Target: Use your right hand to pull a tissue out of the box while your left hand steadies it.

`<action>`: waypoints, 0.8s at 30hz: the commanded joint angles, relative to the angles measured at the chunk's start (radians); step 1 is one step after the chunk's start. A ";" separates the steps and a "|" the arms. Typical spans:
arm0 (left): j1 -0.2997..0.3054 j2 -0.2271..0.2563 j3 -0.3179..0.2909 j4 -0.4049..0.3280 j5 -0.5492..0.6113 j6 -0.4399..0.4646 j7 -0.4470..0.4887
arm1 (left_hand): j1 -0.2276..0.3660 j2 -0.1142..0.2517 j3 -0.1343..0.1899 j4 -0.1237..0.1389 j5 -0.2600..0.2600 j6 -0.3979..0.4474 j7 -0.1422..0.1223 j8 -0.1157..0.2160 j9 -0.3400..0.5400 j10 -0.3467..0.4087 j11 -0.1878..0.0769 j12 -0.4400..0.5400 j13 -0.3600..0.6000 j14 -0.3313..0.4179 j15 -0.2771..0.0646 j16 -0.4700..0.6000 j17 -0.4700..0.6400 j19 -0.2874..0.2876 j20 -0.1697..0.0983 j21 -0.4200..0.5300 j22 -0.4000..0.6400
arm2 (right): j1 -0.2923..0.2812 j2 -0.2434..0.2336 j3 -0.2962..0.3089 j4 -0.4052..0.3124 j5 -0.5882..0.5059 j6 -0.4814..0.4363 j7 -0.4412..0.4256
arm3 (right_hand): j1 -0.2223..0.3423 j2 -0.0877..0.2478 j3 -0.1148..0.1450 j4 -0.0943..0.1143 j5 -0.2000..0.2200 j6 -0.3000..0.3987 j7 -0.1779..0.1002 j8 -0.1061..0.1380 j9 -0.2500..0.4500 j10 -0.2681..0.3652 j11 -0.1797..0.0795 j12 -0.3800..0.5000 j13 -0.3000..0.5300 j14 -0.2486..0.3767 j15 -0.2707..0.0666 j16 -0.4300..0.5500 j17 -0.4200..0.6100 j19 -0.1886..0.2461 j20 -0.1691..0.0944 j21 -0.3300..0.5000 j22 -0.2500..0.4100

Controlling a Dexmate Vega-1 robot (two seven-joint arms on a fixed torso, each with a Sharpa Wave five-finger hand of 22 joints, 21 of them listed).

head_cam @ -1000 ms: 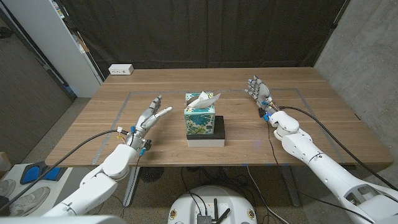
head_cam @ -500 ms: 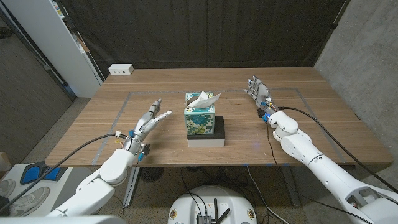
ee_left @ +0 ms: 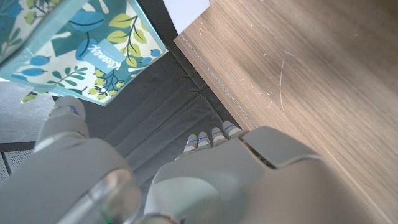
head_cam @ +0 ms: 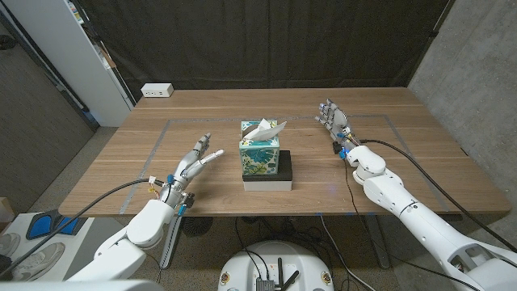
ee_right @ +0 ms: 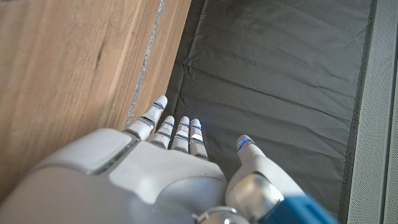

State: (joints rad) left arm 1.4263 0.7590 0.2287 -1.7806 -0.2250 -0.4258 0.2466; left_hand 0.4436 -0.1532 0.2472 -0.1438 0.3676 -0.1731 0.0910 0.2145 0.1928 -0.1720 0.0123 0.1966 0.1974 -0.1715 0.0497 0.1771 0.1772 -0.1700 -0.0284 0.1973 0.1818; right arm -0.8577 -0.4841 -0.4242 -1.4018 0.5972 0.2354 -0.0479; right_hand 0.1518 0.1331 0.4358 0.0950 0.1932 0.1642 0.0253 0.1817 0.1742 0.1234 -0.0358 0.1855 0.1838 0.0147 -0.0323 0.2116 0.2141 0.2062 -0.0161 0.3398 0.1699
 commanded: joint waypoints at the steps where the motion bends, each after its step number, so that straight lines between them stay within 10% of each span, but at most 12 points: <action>1: 0.049 0.007 -0.018 -0.030 0.026 0.006 0.012 | 0.013 -0.003 -0.003 -0.001 0.005 -0.440 -0.005 0.004 0.001 -0.340 -0.005 0.009 0.004 -0.290 -0.004 0.006 0.002 -0.028 -0.027 0.005 0.002 | 0.010 0.009 -0.011 0.003 -0.010 0.002 0.001 | -0.007 0.011 0.001 -0.006 0.006 0.005 0.007 0.006 0.003 0.005 0.007 0.006 0.006 0.009 -0.023 0.006 0.001 0.009 0.002 -0.002 0.002; 24: 0.057 0.034 -0.038 -0.010 0.021 -0.019 -0.042 | 0.021 0.000 -0.017 0.001 0.011 -0.427 -0.005 0.009 0.001 -0.322 -0.008 0.015 0.004 -0.279 -0.006 0.010 0.001 -0.016 -0.027 0.009 0.001 | 0.003 0.012 -0.023 -0.046 -0.038 -0.016 -0.039 | -0.009 0.011 0.002 -0.007 0.006 0.005 0.008 0.006 0.003 0.005 0.007 0.006 0.006 0.009 -0.023 0.005 0.000 0.013 0.003 -0.008 0.002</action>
State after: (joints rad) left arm 1.4873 0.7796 0.2007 -1.8054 -0.2002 -0.4293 0.2323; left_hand 0.4527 -0.1546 0.2351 -0.1397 0.3749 -0.1732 0.0910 0.2185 0.1906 -0.1720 0.0124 0.2060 0.1974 -0.1715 0.0497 0.1818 0.1772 -0.1700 -0.0284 0.1973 0.1818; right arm -0.8474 -0.4727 -0.4434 -1.4254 0.5712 0.2256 -0.0682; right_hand 0.1518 0.1331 0.4331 0.0923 0.1932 0.1643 0.0253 0.1817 0.1742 0.1234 -0.0358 0.1855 0.1837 0.0147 -0.0323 0.2116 0.2141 0.2100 -0.0122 0.3327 0.1698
